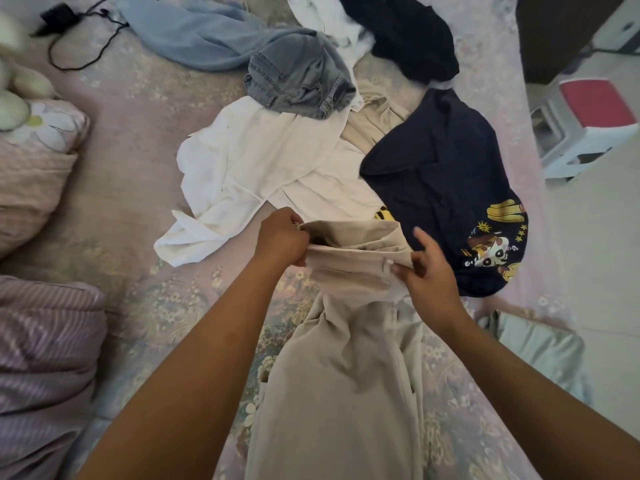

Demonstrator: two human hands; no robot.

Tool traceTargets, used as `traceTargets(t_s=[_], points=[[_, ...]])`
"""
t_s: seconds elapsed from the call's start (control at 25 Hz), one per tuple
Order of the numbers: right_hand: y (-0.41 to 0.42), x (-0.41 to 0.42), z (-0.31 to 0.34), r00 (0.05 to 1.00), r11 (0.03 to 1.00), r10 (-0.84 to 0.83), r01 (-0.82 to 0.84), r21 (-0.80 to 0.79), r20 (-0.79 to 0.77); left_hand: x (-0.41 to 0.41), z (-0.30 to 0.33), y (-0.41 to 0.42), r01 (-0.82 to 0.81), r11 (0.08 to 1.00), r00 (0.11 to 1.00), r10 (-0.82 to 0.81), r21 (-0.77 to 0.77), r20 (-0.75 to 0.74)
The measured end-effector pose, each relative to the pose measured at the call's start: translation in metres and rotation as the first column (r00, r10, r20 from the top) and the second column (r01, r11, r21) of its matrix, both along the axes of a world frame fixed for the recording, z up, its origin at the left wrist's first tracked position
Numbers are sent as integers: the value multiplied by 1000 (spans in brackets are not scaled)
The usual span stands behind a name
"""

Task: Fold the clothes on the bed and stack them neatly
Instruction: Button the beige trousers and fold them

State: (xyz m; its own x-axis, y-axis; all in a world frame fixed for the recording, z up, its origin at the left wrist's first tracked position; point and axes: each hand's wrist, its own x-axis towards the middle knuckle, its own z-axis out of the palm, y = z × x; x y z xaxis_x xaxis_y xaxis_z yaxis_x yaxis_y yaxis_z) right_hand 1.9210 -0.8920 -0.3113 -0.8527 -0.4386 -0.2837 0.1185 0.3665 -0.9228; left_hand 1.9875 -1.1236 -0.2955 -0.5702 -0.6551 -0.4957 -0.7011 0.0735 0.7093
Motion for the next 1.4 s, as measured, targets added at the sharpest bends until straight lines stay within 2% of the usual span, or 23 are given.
traceTargets(t_s=[0.08,0.16,0.2,0.32,0.48,0.56,0.64,0.72,0.8,0.84,0.92,1.0,1.04,1.08,1.12,1.2,1.24,1.32,1.4], points=[[-4,-10,5,999,1000,3,-3,3,-42,0,1,-7,80,986,991,-63,145,-116],[-2,-28,11,1000,999,-11,11,-52,4,3,-2,-21,225,938,953,-156,262,-258],[1,-38,14,999,997,-2,5,-74,47,4,-7,-27,290,922,937,-219,259,-271],[9,-60,20,972,982,108,-72,-172,211,-5,-21,-23,449,865,892,-418,224,-173],[14,-74,29,881,943,269,-159,-291,390,-37,-23,-1,571,714,821,-498,405,-279],[15,-81,33,893,954,207,-94,-284,400,-42,-19,-4,547,712,837,-473,441,-274],[11,-90,35,947,978,-13,78,-192,320,-49,-19,-8,455,771,889,-362,446,-282],[2,-100,33,968,982,-180,186,-17,175,-63,-16,-6,412,835,899,-306,366,-314],[-7,-114,24,983,974,-180,173,146,36,-84,-14,-5,445,895,878,-429,29,-213],[-11,-123,21,985,970,-170,170,171,-17,-94,-14,-5,444,885,869,-463,-140,-174],[-20,-145,17,980,965,-176,191,178,-94,-115,-14,-8,423,860,867,-476,-287,-148],[-29,-167,9,978,958,-159,186,219,-137,-138,-15,-16,497,762,851,-520,-415,64],[-33,-177,4,979,951,-140,174,254,-146,-149,-17,-21,538,713,837,-517,-450,181],[-38,-187,-1,980,947,-123,164,278,-158,-160,-20,-25,554,689,830,-505,-468,238],[-42,-197,-10,978,944,-113,162,286,-178,-169,-25,-28,534,719,844,-486,-445,227],[-49,-210,-31,968,936,-132,193,294,-215,-175,-48,-26,381,877,921,-387,-292,40],[-50,-210,-42,965,926,-156,217,309,-210,-168,-62,-15,350,902,933,-361,-252,5],[-43,-190,-67,973,903,-173,219,370,-154,-132,-97,25,407,872,911,-411,-273,46],[-26,-150,-96,987,884,-77,132,448,-139,-77,-128,79,390,866,916,-401,-313,31]])
